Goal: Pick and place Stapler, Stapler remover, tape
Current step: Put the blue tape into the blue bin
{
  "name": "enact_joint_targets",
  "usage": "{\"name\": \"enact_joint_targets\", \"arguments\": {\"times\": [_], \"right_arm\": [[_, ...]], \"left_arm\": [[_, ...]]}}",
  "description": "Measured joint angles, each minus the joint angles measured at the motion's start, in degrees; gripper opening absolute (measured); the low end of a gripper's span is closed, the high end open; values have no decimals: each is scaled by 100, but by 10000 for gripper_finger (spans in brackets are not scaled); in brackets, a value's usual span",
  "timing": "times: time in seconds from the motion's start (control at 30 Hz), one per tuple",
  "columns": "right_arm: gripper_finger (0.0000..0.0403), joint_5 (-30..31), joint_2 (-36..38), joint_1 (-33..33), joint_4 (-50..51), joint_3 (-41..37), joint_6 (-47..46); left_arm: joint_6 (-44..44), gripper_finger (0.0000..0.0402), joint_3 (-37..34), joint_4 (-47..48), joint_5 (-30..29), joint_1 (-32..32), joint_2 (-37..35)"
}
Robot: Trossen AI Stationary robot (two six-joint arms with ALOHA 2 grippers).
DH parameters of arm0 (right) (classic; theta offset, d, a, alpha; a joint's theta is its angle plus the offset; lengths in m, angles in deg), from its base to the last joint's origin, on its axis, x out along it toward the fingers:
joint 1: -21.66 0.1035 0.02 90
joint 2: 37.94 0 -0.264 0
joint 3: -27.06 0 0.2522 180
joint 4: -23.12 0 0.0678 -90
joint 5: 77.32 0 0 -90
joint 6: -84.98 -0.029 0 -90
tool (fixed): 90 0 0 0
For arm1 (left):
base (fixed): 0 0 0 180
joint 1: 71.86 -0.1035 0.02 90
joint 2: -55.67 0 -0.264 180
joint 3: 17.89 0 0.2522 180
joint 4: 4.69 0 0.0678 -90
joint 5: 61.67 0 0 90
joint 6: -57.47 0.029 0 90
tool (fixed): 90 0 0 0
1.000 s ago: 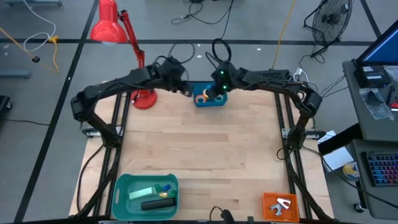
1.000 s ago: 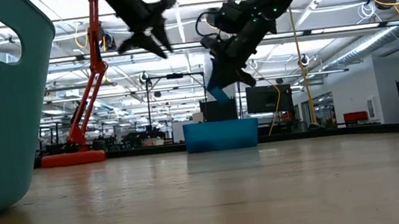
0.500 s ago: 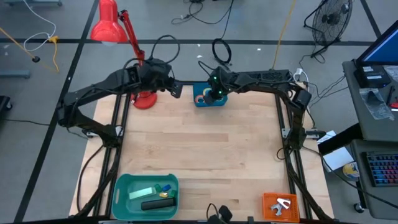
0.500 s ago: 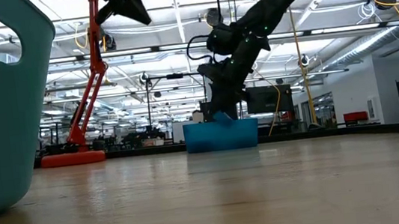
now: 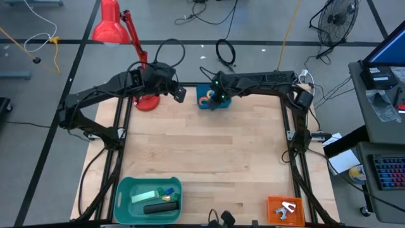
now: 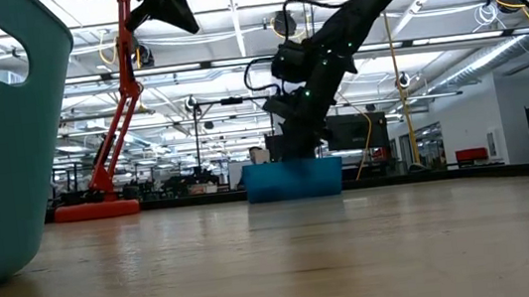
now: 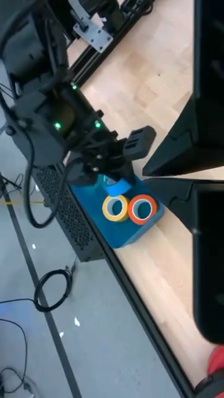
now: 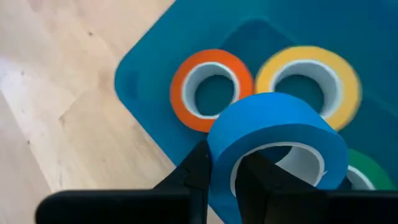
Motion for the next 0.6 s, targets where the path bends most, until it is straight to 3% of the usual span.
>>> {"name": "enact_joint_targets", "arguments": {"times": [0.33, 0.5, 0.6], "right_arm": [[37, -4, -152, 156, 2, 15, 22], [38, -172, -135, 107, 117, 13, 7], [68, -163, -135, 105, 200, 13, 64]], "left_arm": [[17, 3, 0, 18, -1, 0, 2], [-17, 15, -2, 30, -1, -2, 2], [-24, 20, -2, 31, -86, 7, 2]]}}
